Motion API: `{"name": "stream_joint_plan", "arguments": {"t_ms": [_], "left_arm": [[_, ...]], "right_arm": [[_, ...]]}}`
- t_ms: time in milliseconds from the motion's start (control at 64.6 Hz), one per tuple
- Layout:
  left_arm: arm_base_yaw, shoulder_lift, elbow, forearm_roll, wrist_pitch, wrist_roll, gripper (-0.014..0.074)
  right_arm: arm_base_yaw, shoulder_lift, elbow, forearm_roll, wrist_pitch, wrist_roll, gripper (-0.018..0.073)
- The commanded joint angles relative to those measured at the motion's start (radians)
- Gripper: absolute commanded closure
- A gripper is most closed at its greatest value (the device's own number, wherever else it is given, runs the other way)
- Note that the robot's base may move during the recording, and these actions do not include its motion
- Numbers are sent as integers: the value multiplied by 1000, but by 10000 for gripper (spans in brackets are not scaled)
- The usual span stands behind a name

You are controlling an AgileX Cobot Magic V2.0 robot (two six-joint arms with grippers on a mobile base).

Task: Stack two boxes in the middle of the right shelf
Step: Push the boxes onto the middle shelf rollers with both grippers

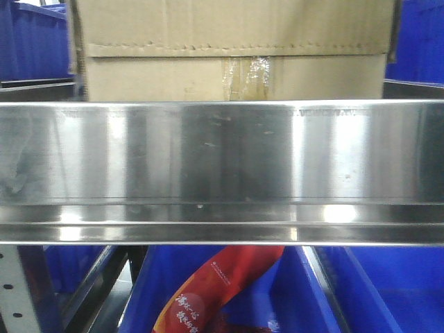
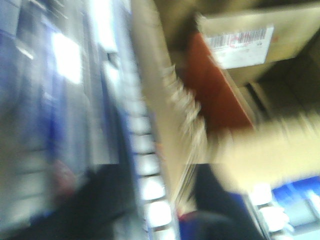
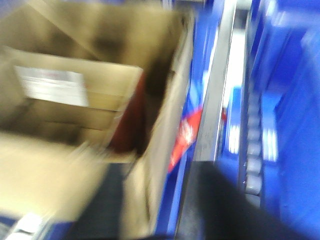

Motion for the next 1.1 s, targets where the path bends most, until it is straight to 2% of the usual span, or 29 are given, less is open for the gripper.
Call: {"name": "stream_joint_plan", "arguments": {"t_ms": [0, 46, 170, 480, 681, 821, 1084], "left_arm": [[2, -91, 68, 4, -53, 0, 636], [2, -131, 123, 6, -92, 0, 706], [2, -264, 305, 8, -238, 0, 708], [2, -631, 852, 29, -713, 0, 708], [2, -830, 1118, 29, -953, 0, 708], [2, -909, 1213, 29, -1008, 0, 708], [2, -943, 1222, 29, -1003, 0, 708]], "right_arm": [[-4, -64, 57, -21, -31, -7, 713], [-4, -95, 106, -23, -57, -7, 723], [-4, -206, 268, -27, -154, -34, 720], [-4, -477, 713, -27, -472, -97, 721], [-4, -613, 900, -27, -603, -97, 721], [-4, -652, 954, -27, -640, -97, 721], [-4, -652, 954, -27, -650, -97, 721]]}}
